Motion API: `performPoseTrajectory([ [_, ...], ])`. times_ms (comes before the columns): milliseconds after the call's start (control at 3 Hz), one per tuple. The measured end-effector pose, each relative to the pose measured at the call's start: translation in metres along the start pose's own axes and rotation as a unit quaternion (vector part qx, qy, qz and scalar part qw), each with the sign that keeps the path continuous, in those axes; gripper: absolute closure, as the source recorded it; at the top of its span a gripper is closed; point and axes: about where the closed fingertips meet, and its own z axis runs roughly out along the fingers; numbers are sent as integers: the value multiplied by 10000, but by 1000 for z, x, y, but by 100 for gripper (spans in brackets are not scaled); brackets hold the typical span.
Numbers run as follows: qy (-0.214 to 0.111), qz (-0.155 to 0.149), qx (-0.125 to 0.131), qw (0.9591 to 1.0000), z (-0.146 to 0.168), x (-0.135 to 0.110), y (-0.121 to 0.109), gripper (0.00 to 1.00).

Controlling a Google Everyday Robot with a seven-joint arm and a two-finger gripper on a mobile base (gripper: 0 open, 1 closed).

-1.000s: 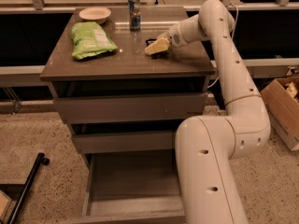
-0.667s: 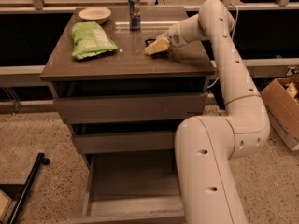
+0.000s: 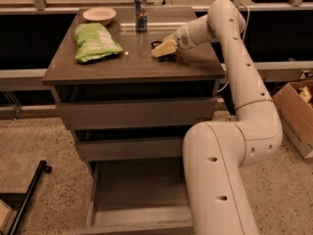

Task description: Place rxbar chocolate into bottom drawer

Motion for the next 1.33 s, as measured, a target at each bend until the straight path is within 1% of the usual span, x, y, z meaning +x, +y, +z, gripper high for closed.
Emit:
performPoseTrajectory([
  [1000,36,-18,14,10000,-2,-2,1,15],
  [1333,193,-82,123,9997,-19,-13,2,0],
])
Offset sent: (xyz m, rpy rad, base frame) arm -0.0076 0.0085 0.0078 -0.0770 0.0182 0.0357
